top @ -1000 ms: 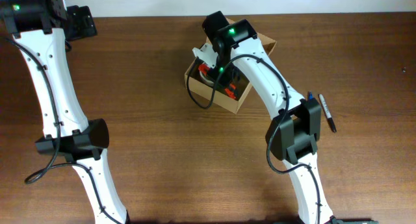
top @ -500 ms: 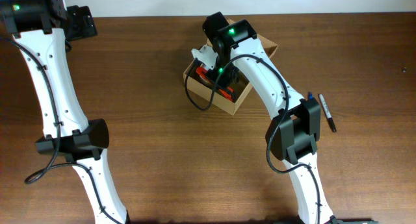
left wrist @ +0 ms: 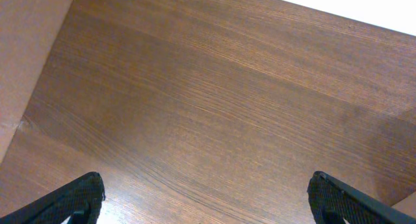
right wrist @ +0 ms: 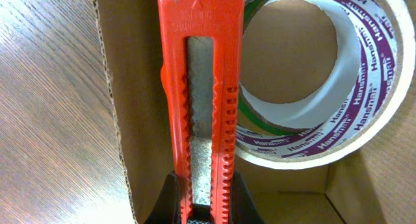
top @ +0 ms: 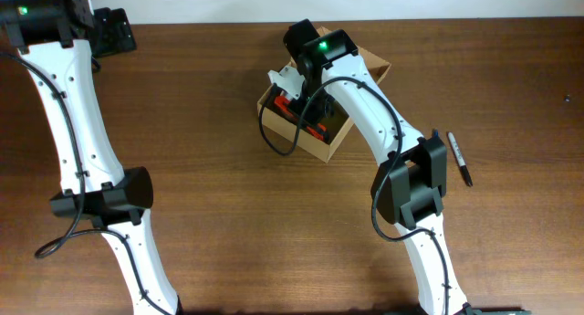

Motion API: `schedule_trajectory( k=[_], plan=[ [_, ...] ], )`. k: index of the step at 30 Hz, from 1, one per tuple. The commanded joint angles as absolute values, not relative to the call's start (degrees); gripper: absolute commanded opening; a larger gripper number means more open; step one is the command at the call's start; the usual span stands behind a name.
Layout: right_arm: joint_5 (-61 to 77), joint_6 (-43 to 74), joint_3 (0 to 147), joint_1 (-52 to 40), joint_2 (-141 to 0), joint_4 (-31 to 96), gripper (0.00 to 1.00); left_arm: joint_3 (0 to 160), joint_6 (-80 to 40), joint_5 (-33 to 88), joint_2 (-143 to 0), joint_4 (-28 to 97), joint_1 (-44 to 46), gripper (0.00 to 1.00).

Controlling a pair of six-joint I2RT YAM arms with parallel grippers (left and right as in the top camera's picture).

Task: Pack container
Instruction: 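Lower the red box cutter into the box and release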

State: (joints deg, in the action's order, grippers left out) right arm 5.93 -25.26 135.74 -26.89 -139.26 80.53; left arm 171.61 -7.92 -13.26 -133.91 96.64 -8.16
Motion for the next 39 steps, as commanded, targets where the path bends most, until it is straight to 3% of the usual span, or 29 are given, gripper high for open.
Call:
schedule_trajectory(
  k=[1,19,21,26,32,39],
  plan=[
    [7.55,-24.6,135.35,-27.49,-140.22,80.38,0.04,171.35,-7.42,-12.86,-132.75,96.66,-8.43,1.0],
    [7.51,-24.86,127.68,-28.05,-140.22,78.63,0.05,171.35,-7.42,-12.84,-132.75,96.66,-8.43,1.0],
    [7.51,-24.86,127.7,-28.08,-140.2,78.61,0.22,171.35,-7.44,-12.84,-132.75,96.66,-8.43,1.0],
    [7.03,-24.82,128.35,-28.05,-140.2,78.48,0.45,171.35,-7.42,-12.86,-132.75,96.66,-8.43,1.0],
    [5.63,-24.08,134.15,-28.01,-139.13,80.62,0.58,171.35,-7.42,-12.84,-132.75,96.66,-8.43,1.0],
    [-2.46,-19.9,137.91,-27.22,-130.37,82.43,0.59,171.35,-7.44,-12.84,-132.75,96.66,-8.43,1.0]
  ],
)
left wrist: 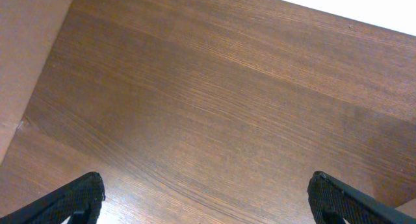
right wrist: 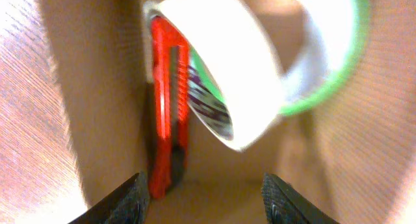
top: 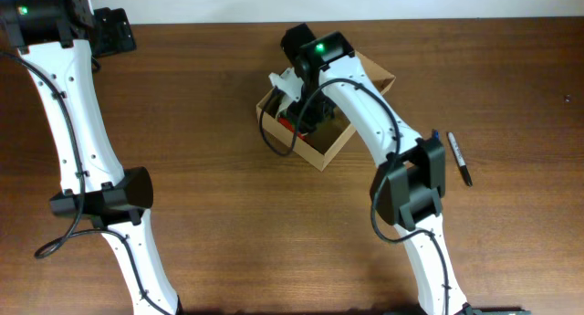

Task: Pack container
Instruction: 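Lower the red box cutter into the box and release, then move the right gripper to the blue pen and grasp it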

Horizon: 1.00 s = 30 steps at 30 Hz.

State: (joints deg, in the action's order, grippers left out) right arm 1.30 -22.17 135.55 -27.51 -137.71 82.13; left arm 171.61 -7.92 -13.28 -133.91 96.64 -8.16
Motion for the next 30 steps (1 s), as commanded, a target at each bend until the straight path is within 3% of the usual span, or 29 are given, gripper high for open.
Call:
schedule_trajectory(
  k=[1,8,13,17,23,30],
  plan=[
    [-2.72,-19.0,137.91,-26.52,-128.11,82.59,0.59,171.35,-7.42,-12.84,-132.75,96.66,-8.43,1.0],
    [-5.45,-12.91,137.27,-14.39,-114.1,82.91,0.61,171.35,-7.42,-12.84,-132.75,96.66,-8.43,1.0],
    [-0.95,-3.95,133.25,8.95,-107.66,80.68,0.61,171.35,-7.42,-12.86,-132.75,96.66,-8.43,1.0],
    [7.31,-2.94,118.91,24.82,-107.35,76.4,0.62,171.35,-7.44,-12.84,-132.75,96.66,-8.43,1.0],
    [7.33,-1.43,101.56,23.88,-108.97,69.36,0.62,171.35,-7.42,-12.86,-132.75,96.66,-8.43,1.0],
    [5.58,-2.96,94.91,15.92,-113.56,65.73,0.61,171.35,-7.44,-12.84,-132.75,96.66,-8.43,1.0]
  ],
)
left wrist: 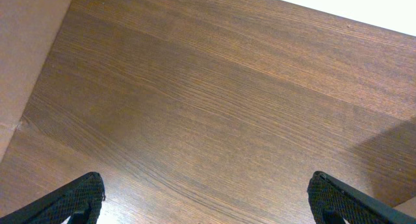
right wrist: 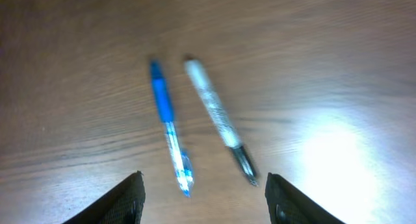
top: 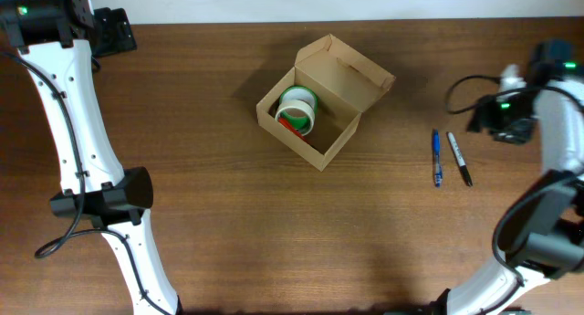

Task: Pack container
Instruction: 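Move the right gripper to the blue pen and grasp it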

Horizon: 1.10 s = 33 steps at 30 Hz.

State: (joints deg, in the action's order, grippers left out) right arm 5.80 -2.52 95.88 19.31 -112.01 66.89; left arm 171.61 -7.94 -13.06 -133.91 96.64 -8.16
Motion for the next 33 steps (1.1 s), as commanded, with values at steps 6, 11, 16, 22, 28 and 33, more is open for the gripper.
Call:
schedule_trajectory(
  k=[6,11,16,22,28,33],
  plan=[
    [1.48,-3.33,94.91,12.69,-118.58,64.45,0.59,171.35,-7.42,-12.86,-132.75,96.66,-8.43,1.0],
    [1.1,-4.25,94.91,12.05,-123.11,64.6,0.53,171.35,-7.44,-12.86,-132.75,96.66,-8.43,1.0],
    [0.97,-4.25,94.91,11.97,-126.06,64.73,0.49,171.35,-7.42,-12.86,-132.75,96.66,-8.43,1.0],
    [1.02,-4.23,93.56,11.49,-127.24,65.12,0.45,171.35,-7.44,-12.84,-132.75,96.66,-8.43,1.0],
    [0.78,-4.19,93.14,10.83,-127.26,65.08,0.06,171.35,-7.42,-12.86,-132.75,96.66,-8.43,1.0],
    [0.19,-4.21,93.41,10.83,-127.24,64.9,0.04,171.35,-7.44,-12.84,-132.75,96.66,-8.43,1.0]
  ],
)
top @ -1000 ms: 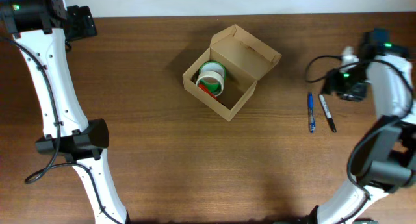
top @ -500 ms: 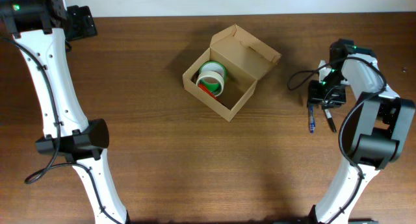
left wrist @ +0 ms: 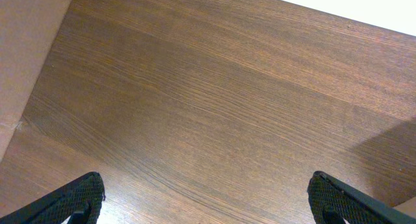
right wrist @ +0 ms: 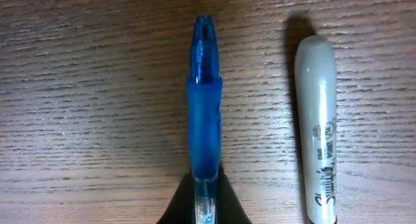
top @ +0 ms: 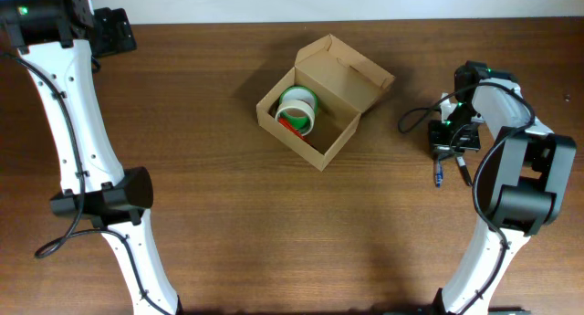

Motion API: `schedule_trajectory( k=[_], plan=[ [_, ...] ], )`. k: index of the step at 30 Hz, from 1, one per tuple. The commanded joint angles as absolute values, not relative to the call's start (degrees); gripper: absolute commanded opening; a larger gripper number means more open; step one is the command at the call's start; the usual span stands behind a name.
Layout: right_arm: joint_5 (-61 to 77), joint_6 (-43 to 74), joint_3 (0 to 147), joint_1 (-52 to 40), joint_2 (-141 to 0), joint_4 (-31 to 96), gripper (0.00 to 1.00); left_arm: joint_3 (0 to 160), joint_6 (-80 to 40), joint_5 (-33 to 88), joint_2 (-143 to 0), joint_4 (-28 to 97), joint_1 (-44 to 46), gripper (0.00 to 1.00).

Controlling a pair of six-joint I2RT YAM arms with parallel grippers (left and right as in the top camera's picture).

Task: Pack container
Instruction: 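Move the right gripper to the blue pen and grasp it, then carry the blue pen into the box and open the right gripper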

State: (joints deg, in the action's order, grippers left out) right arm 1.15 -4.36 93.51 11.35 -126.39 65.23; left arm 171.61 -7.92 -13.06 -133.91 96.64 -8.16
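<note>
An open cardboard box point(top: 351, 73) sits at the table's middle back, holding a roll of tape point(top: 296, 108) and a red cutter point(top: 288, 125). At the right, my right gripper point(top: 449, 143) is down on the table, shut on a blue pen point(right wrist: 205, 113) that lies flat. A grey marker point(right wrist: 319, 126) lies beside the pen, to its right in the right wrist view. The blue pen's end point(top: 439, 177) pokes out below the gripper overhead. My left gripper point(left wrist: 208, 198) hangs open over bare wood at the far back left.
The box's flaps stand up toward the back right. The table's back edge point(left wrist: 364, 19) runs along the top of the left wrist view. The right arm's cable point(top: 415, 116) loops between box and pens.
My right gripper was open above the two pens; now it is down at the table and shut on the blue pen. The left arm has not moved.
My right gripper held the red cutter over the box beside the tape roll. Then it stood open in the box, the cutter lying against the wall. Then it hovered open over the pens at the right, and now it grips the blue pen.
</note>
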Motion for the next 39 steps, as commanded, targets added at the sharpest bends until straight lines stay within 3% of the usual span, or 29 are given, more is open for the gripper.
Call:
schedule_trajectory(
  k=[1,6,12,19,30,34,39],
  plan=[
    [0.23,-4.19,93.93,10.83,-127.22,64.93,0.04,171.35,-7.42,-12.86,-132.75,96.66,-8.43,1.0],
    [4.73,-4.21,103.92,10.83,-126.3,70.94,0.04,171.35,-7.42,-12.84,-132.75,96.66,-8.43,1.0],
    [7.35,-4.16,130.58,8.82,-125.08,83.68,0.04,171.35,-7.44,-12.86,-132.75,96.66,-8.43,1.0],
    [8.8,-4.27,148.79,-1.65,-125.08,89.34,0.04,171.35,-7.42,-12.86,-132.75,96.66,-8.43,1.0],
    [8.67,-16.05,144.24,-22.81,-127.04,87.61,0.04,171.35,-7.44,-12.86,-132.75,96.66,-8.43,1.0],
    [8.56,-24.38,138.04,-27.4,-127.2,87.05,0.04,171.35,-7.44,-12.86,-132.75,96.66,-8.43,1.0],
    [7.05,-25.3,128.16,-29.61,-127.24,81.52,0.04,171.35,-7.44,-12.84,-132.75,96.66,-8.43,1.0]
  ],
)
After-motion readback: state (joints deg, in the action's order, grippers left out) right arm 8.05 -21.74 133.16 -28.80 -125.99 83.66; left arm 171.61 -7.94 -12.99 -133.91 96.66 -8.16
